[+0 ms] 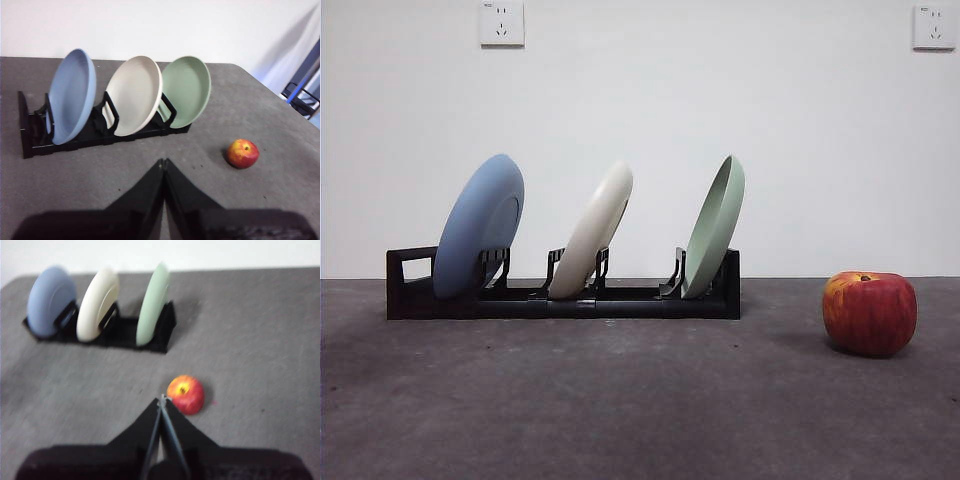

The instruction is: Take the yellow plate from the plate rack,put the plate on the table,take the apple from the table,put the apple in the plate

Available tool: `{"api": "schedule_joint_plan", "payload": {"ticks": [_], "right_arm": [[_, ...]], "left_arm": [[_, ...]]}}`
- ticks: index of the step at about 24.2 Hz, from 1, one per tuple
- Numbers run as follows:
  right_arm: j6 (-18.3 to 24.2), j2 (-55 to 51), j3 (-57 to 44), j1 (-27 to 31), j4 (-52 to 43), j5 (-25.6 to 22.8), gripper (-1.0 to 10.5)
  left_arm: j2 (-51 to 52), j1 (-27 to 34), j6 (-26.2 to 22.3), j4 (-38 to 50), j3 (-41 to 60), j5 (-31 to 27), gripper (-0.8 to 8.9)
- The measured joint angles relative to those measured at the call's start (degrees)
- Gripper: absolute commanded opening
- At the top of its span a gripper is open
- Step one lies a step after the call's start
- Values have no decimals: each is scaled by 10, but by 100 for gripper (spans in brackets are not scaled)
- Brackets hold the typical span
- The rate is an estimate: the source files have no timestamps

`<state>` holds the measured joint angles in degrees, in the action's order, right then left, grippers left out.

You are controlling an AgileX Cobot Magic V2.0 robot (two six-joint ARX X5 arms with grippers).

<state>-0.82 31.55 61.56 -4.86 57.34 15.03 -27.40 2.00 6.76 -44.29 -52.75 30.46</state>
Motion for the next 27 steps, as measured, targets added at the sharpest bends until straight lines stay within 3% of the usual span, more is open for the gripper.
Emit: {"api": "schedule_joint_plan", "payload": {"ticks": [10, 11, 12, 14, 15, 22, 27], "right_arm": [[39, 28, 23, 0, 43, 9, 15], [39, 28, 23, 0, 43, 9, 89], [39, 28, 23, 0, 43, 9, 217], [39, 28, 23, 0, 43, 16, 539], [39, 28, 23, 0, 43, 19, 622], [36, 28, 23, 0, 44, 19, 631], [38, 32, 23, 0, 44, 20, 631]], "left_arm": [[-10, -17, -7, -11, -9, 0, 4], [-11, -18, -7, -11, -9, 1, 46], [-12, -18, -7, -11, -9, 1, 165], [-17, -18, -7, -11, -9, 14, 523], [-20, -18, -7, -11, -9, 24, 610], [-58, -25, -8, -5, -45, 56, 607], [-143, -56, -28, 19, -74, 58, 606]]}}
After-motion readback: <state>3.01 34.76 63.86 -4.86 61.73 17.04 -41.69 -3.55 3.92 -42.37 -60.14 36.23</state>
